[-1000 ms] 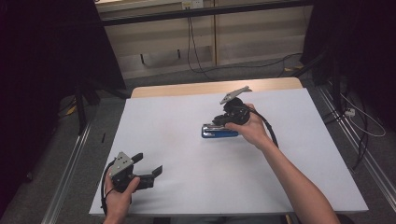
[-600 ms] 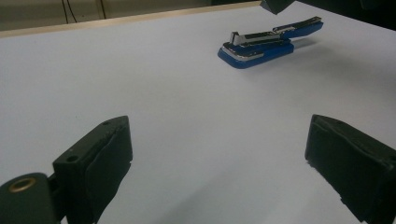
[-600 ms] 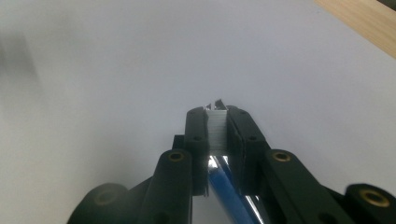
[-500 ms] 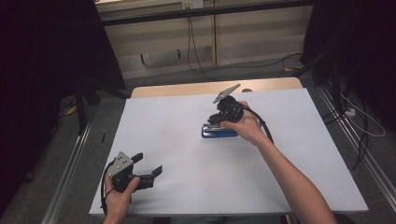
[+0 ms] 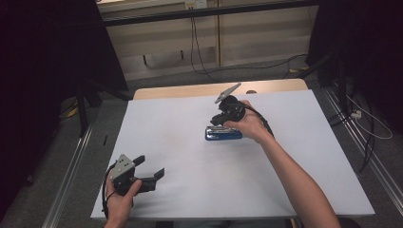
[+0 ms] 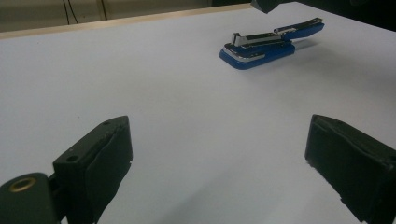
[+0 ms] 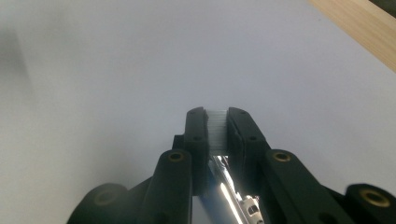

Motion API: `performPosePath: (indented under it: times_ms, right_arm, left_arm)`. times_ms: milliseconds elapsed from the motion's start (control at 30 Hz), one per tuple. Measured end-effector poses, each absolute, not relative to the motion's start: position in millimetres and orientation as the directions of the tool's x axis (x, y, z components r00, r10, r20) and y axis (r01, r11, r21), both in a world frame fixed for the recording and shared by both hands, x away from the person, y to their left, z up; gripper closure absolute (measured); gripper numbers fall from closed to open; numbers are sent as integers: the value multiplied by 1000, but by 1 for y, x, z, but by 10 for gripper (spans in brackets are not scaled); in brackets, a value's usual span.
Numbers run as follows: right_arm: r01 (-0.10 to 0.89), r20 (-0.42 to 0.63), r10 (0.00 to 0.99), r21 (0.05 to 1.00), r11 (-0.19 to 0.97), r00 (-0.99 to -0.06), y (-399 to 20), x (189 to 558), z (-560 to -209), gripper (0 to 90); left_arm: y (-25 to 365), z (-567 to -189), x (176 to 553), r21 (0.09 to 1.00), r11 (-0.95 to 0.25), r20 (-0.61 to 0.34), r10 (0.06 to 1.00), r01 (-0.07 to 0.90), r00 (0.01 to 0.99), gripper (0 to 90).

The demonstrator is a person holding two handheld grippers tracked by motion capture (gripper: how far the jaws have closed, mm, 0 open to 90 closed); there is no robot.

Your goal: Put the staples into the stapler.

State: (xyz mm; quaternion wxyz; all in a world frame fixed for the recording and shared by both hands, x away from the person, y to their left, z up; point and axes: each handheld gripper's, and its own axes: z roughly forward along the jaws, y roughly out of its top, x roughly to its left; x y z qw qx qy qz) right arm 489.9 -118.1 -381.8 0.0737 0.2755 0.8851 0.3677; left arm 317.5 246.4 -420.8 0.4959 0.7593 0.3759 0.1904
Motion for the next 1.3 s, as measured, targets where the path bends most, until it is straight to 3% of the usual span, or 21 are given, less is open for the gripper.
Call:
performPosePath:
  times_ms: [267, 800, 1300]
  right_arm:
    - [404, 60, 528, 718, 567, -847, -122, 494, -382, 790]
    - [289, -48, 445, 697, 657, -894, -116, 504, -387, 790]
    - [259, -32, 375, 670, 696, -926, -111, 507, -401, 791]
  left_arm:
    - [245, -422, 318, 895, -224, -88, 759, 386, 645, 76]
    - [245, -422, 318, 891, -236, -80, 758, 387, 648, 76]
    - [244, -422, 318, 893, -235, -77, 760, 384, 646, 76]
